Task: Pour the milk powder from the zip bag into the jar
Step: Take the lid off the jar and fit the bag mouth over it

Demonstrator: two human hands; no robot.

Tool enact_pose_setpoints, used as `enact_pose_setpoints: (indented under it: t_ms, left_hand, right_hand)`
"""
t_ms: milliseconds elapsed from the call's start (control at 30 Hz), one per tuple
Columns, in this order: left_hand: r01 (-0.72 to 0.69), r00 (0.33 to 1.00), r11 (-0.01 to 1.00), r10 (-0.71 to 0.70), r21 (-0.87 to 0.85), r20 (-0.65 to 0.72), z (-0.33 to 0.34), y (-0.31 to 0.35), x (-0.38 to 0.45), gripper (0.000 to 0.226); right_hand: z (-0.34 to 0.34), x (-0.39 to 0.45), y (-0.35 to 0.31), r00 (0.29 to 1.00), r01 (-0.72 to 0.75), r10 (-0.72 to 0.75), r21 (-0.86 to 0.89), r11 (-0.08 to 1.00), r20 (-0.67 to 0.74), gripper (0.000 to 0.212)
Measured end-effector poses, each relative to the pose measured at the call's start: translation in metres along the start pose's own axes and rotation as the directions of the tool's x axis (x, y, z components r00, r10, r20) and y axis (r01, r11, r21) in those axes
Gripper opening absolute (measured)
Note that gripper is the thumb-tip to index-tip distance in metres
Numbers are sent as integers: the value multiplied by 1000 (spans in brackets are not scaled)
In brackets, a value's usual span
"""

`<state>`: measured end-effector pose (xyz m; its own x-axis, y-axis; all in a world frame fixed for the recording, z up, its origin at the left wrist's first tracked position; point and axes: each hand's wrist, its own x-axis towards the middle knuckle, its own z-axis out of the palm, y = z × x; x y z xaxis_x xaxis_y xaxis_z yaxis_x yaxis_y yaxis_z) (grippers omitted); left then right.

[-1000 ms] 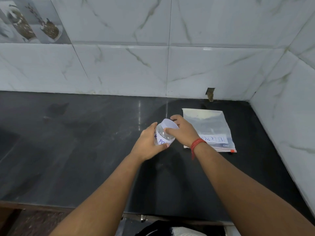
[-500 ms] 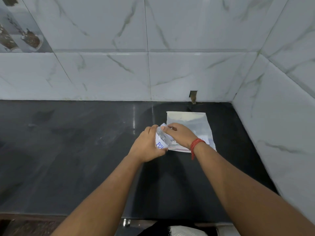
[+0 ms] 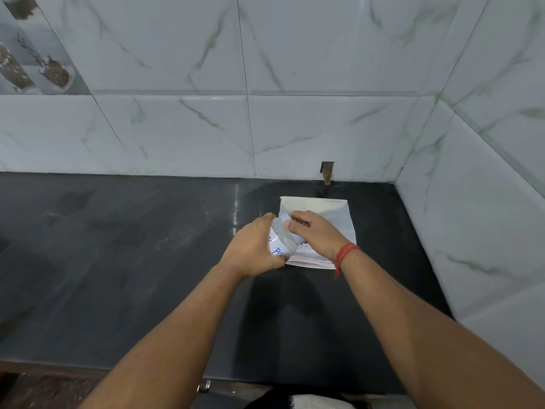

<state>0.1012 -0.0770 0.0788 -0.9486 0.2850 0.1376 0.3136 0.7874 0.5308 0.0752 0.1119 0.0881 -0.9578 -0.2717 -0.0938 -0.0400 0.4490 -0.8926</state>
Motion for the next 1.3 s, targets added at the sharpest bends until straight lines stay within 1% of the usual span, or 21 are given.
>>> enact_pose_setpoints:
  t_ms: [33, 100, 133, 267, 300, 333, 400, 433, 500, 567, 633, 700, 767, 800, 833, 867, 1000, 1033, 1100, 1167, 1300]
  left_hand:
    - [0, 1000, 1000, 0, 0, -3, -1, 1, 0, 55]
    - [32, 999, 999, -32, -29, 3, -3, 3, 1, 54]
    - [58, 998, 997, -58, -54, 10, -3, 4, 1, 54]
    - [108, 994, 986, -104, -125, 35, -7, 6, 3, 55]
    - [109, 994, 986, -106, -128, 32, -8, 7, 3, 55]
    - [108, 994, 986, -105, -128, 26, -9, 8, 5, 55]
    - [98, 995, 987, -98, -127, 12, -11, 9, 7, 56]
    - [90, 996, 988, -90, -125, 6, -12, 9, 8, 56]
    - [68, 998, 991, -68, -117, 3, -13, 7, 9, 56]
    - [57, 998, 993, -57, -105, 2, -12, 5, 9, 54]
    - [53, 999, 994, -54, -98, -4, -10, 3, 9, 52]
    - [43, 999, 995, -45, -93, -12, -9, 3, 10, 50]
    - [26, 999, 996, -28, -89, -15, -9, 3, 12, 49]
    - [19, 1000, 996, -20, -88, -13, -10, 3, 13, 50]
    - [16, 1000, 996, -17, -85, -9, -10, 3, 14, 51]
    - [16, 1000, 997, -17, -82, -6, -10, 3, 14, 52]
    - [28, 1000, 996, -28, -84, -4, -8, 1, 12, 52]
    - [24, 1000, 996, -25, -85, -4, -8, 1, 12, 52]
    - [18, 1000, 996, -18, -89, 0, -9, 0, 11, 53]
    - [22, 1000, 996, -21, -89, 12, -9, -1, 12, 55]
    - [28, 999, 996, -27, -88, 17, -7, -4, 11, 53]
  right_hand:
    - [0, 0, 1, 1000, 11, -11, -3, 1000, -3, 33]
    - [-2, 1, 2, 1000, 17, -17, 2, 1000, 5, 20]
    - [-5, 0, 2, 1000, 20, -21, 20, 1000, 23, 19]
    - [-18, 3, -5, 984, 51, -78, 166, 985, 159, 51]
    - [-20, 4, -8, 981, 51, -84, 185, 981, 174, 56]
    - [-20, 5, -11, 985, 37, -67, 188, 982, 158, 55]
    - [-19, 7, -17, 998, -4, -4, 127, 992, 68, 45]
    - [-19, 7, -18, 999, -28, 26, 65, 997, 30, 46]
    - [-19, 8, -16, 997, -76, 76, -21, 997, 21, 48]
    - [-19, 9, -15, 994, -94, 93, 28, 995, 51, 40]
    - [-21, 10, -15, 995, -65, 54, 131, 989, 88, 44]
    - [-21, 10, -17, 997, -39, 23, 202, 979, 80, 48]
    - [-19, 11, -18, 999, -46, 40, 186, 981, 35, 40]
    - [-18, 11, -19, 998, -54, 51, 140, 989, 26, 38]
    - [-17, 12, -19, 998, -61, 58, 96, 993, 28, 38]
    - [-17, 12, -18, 998, -64, 61, 89, 994, 33, 39]
    - [-20, 11, -21, 999, -29, 19, 259, 965, 42, 58]
    - [-19, 11, -22, 999, -27, 19, 254, 967, 34, 57]
    - [-17, 12, -23, 999, -51, 47, 170, 984, 25, 49]
    - [-16, 13, -22, 996, -76, 72, 108, 991, 44, 48]
    - [-18, 13, -22, 999, -27, 17, 220, 975, 45, 53]
